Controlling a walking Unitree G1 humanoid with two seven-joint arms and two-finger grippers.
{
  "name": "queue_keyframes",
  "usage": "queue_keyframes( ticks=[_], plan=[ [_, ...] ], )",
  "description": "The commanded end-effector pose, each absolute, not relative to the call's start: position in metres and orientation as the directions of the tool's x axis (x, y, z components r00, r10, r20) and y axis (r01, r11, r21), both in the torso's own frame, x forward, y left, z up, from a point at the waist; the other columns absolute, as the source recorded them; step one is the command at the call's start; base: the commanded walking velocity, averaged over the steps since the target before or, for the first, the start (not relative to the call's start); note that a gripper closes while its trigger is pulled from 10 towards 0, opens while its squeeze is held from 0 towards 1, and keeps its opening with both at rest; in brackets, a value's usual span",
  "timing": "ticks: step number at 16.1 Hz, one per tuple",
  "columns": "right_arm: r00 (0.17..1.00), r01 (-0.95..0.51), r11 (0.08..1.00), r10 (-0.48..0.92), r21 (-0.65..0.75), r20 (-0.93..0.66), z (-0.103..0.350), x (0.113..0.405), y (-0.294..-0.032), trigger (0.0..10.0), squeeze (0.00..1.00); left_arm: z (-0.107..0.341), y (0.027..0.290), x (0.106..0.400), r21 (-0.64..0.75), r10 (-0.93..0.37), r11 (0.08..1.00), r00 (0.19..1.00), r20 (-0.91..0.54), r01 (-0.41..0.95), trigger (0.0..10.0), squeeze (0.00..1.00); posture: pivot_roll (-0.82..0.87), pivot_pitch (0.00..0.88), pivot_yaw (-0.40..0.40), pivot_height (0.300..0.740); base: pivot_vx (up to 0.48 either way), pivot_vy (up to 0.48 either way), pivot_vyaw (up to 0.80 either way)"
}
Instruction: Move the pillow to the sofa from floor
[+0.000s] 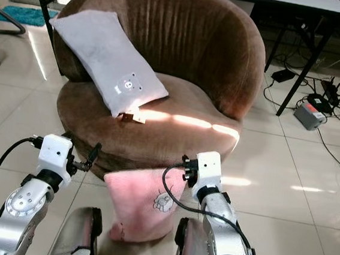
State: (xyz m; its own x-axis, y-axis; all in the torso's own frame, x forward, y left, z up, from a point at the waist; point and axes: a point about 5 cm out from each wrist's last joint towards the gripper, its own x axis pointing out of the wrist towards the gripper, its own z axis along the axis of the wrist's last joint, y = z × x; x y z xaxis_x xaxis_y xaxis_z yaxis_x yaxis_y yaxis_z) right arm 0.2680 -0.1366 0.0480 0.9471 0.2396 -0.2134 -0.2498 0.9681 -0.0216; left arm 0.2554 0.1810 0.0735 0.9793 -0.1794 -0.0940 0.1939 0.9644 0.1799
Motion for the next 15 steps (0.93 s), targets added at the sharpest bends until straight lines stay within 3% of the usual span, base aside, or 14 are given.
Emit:
queue_keyframes(
  ticks=[1, 6, 9, 15],
  plan=[
    [0.946, -0.249, 0.968, 0.240, -0.015, -0.219, 0.0472, 0.2665, -0.1381, 10.0, 0.00, 0.0743, 0.1805, 0.2557, 0.190, -0.180, 0.962, 0.980, -0.088, 0.194, 10.0, 0.00, 0.05, 0.015, -0.017, 0.521, 0.000, 0.000, 0.00],
    [0.941, -0.274, 0.959, 0.252, -0.072, -0.226, 0.0467, 0.2674, -0.1371, 10.0, 0.00, 0.0798, 0.1808, 0.2564, 0.187, -0.187, 0.963, 0.981, -0.059, 0.195, 10.0, 0.00, 0.05, 0.023, -0.020, 0.521, 0.000, 0.000, 0.10],
    [0.947, -0.245, 0.965, 0.219, -0.089, -0.235, 0.0447, 0.2687, -0.1403, 10.0, 0.00, 0.0799, 0.1807, 0.2562, 0.182, -0.191, 0.963, 0.980, -0.059, 0.199, 10.0, 0.00, 0.05, 0.025, -0.019, 0.521, 0.307, 0.000, 0.76],
    [0.952, -0.227, 0.971, 0.207, -0.069, -0.227, 0.0458, 0.2702, -0.1421, 10.0, 0.00, 0.0782, 0.1799, 0.2569, 0.175, -0.196, 0.963, 0.978, -0.071, 0.206, 10.0, 0.00, 0.05, 0.025, -0.019, 0.521, 0.274, 0.000, 0.00]
  ],
)
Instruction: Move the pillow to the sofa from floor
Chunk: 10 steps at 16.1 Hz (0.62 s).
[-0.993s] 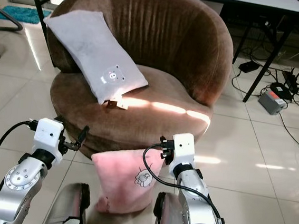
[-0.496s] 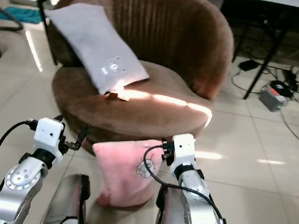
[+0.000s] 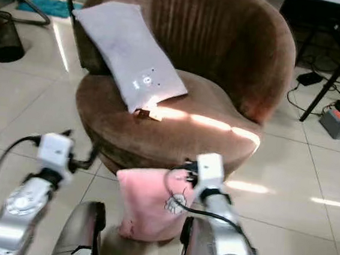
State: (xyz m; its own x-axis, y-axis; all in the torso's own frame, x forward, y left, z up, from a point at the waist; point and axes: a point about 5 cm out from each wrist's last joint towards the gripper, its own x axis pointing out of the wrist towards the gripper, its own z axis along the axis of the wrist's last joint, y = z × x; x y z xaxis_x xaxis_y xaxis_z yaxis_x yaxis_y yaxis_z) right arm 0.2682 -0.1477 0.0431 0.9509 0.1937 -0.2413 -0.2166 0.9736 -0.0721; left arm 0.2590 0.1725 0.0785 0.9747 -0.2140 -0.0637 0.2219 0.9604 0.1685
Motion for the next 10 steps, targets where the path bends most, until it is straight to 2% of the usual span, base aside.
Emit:
queue_keyframes(
  ticks=[1, 8, 10],
  plan=[
    [0.952, -0.227, 0.971, 0.207, -0.068, -0.228, 0.046, 0.270, -0.142, 10.0, 0.00, 0.077, 0.180, 0.257, 0.178, -0.197, 0.962, 0.977, -0.081, 0.208, 10.0, 0.00, 0.05, 0.026, -0.019, 0.521, 0.000, 0.000, 0.00],
    [0.949, -0.239, 0.968, 0.219, -0.068, -0.226, 0.045, 0.269, -0.143, 10.0, 0.00, 0.075, 0.180, 0.257, 0.194, -0.196, 0.958, 0.977, -0.085, 0.209, 10.0, 0.00, 0.05, 0.032, -0.024, 0.521, 0.000, 0.000, 0.00],
    [0.947, -0.248, 0.966, 0.227, -0.069, -0.226, 0.045, 0.269, -0.141, 10.0, 0.00, 0.063, 0.183, 0.260, 0.148, -0.206, 0.961, 0.964, -0.168, 0.232, 10.0, 0.00, 0.05, 0.037, -0.029, 0.521, 0.000, 0.000, 0.00]
  ],
)
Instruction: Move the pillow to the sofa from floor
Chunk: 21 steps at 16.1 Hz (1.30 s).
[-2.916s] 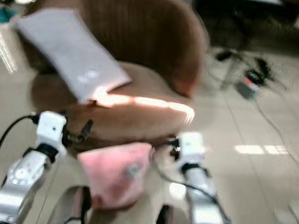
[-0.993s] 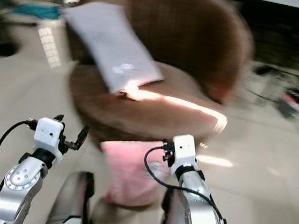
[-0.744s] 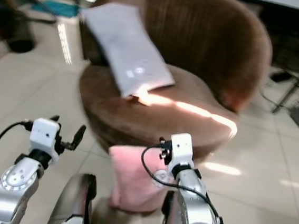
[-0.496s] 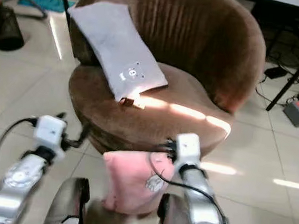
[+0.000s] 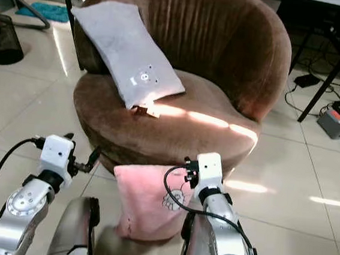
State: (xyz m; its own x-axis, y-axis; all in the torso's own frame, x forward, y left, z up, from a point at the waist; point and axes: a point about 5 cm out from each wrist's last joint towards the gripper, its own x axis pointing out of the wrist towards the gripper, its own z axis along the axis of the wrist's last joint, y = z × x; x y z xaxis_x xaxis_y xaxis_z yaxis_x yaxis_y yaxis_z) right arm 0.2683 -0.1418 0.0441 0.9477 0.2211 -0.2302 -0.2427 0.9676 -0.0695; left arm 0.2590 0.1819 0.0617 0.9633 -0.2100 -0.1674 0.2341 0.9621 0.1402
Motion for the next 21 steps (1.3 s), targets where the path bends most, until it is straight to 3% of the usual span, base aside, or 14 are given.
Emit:
queue_keyframes(
  ticks=[1, 5, 11, 14, 17, 18, 21],
  plan=[
    [0.940, -0.277, 0.957, 0.253, -0.082, -0.228, 0.047, 0.269, -0.139, 10.0, 0.00, 0.052, 0.182, 0.265, 0.072, -0.264, 0.955, 0.934, -0.239, 0.288, 10.0, 1.00, 0.05, 0.046, -0.033, 0.521, 0.000, 0.000, 0.00],
    [0.909, -0.385, 0.913, 0.349, -0.134, -0.228, 0.053, 0.266, -0.127, 10.0, 0.00, 0.044, 0.182, 0.297, 0.028, -0.328, 0.936, 0.896, -0.299, 0.352, 10.0, 1.00, 0.00, 0.090, -0.024, 0.521, 0.000, 0.000, 0.00],
    [0.902, -0.391, 0.907, 0.344, -0.158, -0.261, 0.059, 0.236, -0.128, 10.0, 0.00, 0.040, 0.176, 0.321, 0.051, -0.389, 0.892, 0.819, -0.423, 0.450, 10.0, 1.00, -0.10, 0.221, 0.008, 0.521, 0.000, 0.000, 0.00],
    [0.909, -0.382, 0.904, 0.331, -0.191, -0.253, 0.073, 0.222, -0.129, 10.0, 0.00, 0.045, 0.161, 0.330, 0.046, -0.431, 0.871, 0.806, -0.407, 0.489, 10.0, 1.00, -0.17, 0.282, 0.037, 0.521, 0.000, 0.000, 0.00],
    [0.922, -0.341, 0.925, 0.295, -0.168, -0.250, 0.085, 0.210, -0.130, 10.0, 0.00, 0.059, 0.147, 0.344, 0.098, -0.407, 0.879, 0.841, -0.355, 0.467, 10.0, 1.00, -0.20, 0.307, 0.042, 0.521, 0.000, 0.000, 0.00],
    [0.918, -0.348, 0.923, 0.299, -0.164, -0.260, 0.084, 0.206, -0.128, 10.0, 0.00, 0.059, 0.144, 0.344, 0.101, -0.416, 0.872, 0.832, -0.366, 0.480, 10.0, 0.04, -0.21, 0.311, 0.043, 0.521, 0.000, 0.000, 0.00],
    [0.893, -0.392, 0.910, 0.341, -0.136, -0.293, 0.088, 0.195, -0.120, 10.0, 0.00, 0.055, 0.141, 0.343, 0.121, -0.427, 0.852, 0.809, -0.404, 0.510, 10.0, 0.00, -0.22, 0.322, 0.044, 0.521, 0.000, 0.000, 0.00]
  ],
)
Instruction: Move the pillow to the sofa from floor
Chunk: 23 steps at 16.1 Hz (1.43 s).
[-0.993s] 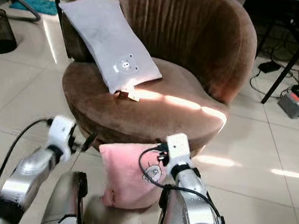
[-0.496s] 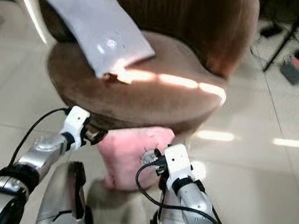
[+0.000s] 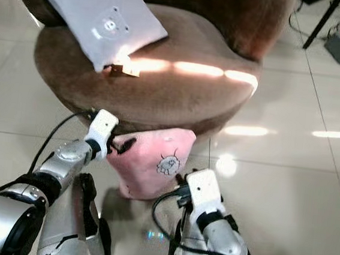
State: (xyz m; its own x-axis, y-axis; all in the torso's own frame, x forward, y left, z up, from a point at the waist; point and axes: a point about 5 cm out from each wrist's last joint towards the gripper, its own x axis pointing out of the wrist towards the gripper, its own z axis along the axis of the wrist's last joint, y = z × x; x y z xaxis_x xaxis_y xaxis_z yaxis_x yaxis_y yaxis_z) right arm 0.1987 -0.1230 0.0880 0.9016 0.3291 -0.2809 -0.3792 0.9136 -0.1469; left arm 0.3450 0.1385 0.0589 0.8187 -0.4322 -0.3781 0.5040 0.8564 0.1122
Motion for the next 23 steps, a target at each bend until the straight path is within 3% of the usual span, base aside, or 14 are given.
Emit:
queue_keyframes(
  ticks=[1, 5, 7, 10, 11, 12, 13, 23],
  plan=[
    [0.876, -0.423, 0.897, 0.371, -0.124, -0.308, 0.089, 0.192, -0.119, 10.0, 0.00, 0.051, 0.141, 0.341, 0.077, -0.438, 0.855, 0.793, -0.423, 0.513, 10.0, 0.00, -0.21, 0.325, 0.045, 0.521, 0.000, 0.000, 0.00],
    [0.834, -0.499, 0.864, 0.457, -0.070, -0.310, 0.094, 0.185, -0.121, 10.0, 0.00, 0.042, 0.146, 0.333, 0.070, -0.463, 0.826, 0.745, -0.481, 0.559, 10.0, 0.00, -0.20, 0.326, 0.039, 0.521, 0.000, 0.000, 0.00],
    [0.796, -0.554, 0.832, 0.520, -0.027, -0.309, 0.097, 0.183, -0.118, 10.0, 0.00, 0.040, 0.161, 0.333, 0.201, -0.379, 0.811, 0.756, -0.534, 0.549, 10.0, 0.00, -0.20, 0.320, 0.042, 0.521, 0.000, 0.000, 0.00],
    [0.779, -0.568, 0.823, 0.541, 0.006, -0.316, 0.097, 0.182, -0.117, 10.0, 0.00, 0.041, 0.163, 0.334, 0.258, -0.367, 0.779, 0.749, -0.551, 0.571, 10.0, 0.00, -0.20, 0.323, 0.044, 0.521, 0.000, 0.000, 0.00],
    [0.772, -0.570, 0.821, 0.548, 0.029, -0.321, 0.096, 0.181, -0.117, 10.0, 0.00, 0.041, 0.162, 0.334, 0.278, -0.374, 0.755, 0.738, -0.561, 0.594, 3.1, 0.00, -0.20, 0.322, 0.045, 0.521, 0.000, 0.000, 0.00],
    [0.766, -0.571, 0.820, 0.552, 0.045, -0.328, 0.095, 0.181, -0.117, 10.0, 0.00, 0.040, 0.161, 0.333, 0.308, -0.373, 0.728, 0.732, -0.570, 0.612, 2.2, 0.00, -0.20, 0.318, 0.046, 0.521, 0.000, 0.000, 0.00],
    [0.764, -0.570, 0.820, 0.551, 0.048, -0.336, 0.094, 0.180, -0.118, 10.0, 0.00, 0.040, 0.161, 0.333, 0.334, -0.370, 0.706, 0.728, -0.577, 0.624, 0.0, 0.00, -0.20, 0.316, 0.046, 0.521, 0.000, 0.000, 0.00],
    [0.748, -0.579, 0.810, 0.575, 0.097, -0.332, 0.090, 0.180, -0.116, 10.0, 0.00, 0.045, 0.166, 0.337, 0.430, -0.314, 0.668, 0.754, -0.578, 0.608, 0.0, 0.00, -0.18, 0.310, 0.055, 0.521, 0.000, 0.000, 0.00]
  ],
)
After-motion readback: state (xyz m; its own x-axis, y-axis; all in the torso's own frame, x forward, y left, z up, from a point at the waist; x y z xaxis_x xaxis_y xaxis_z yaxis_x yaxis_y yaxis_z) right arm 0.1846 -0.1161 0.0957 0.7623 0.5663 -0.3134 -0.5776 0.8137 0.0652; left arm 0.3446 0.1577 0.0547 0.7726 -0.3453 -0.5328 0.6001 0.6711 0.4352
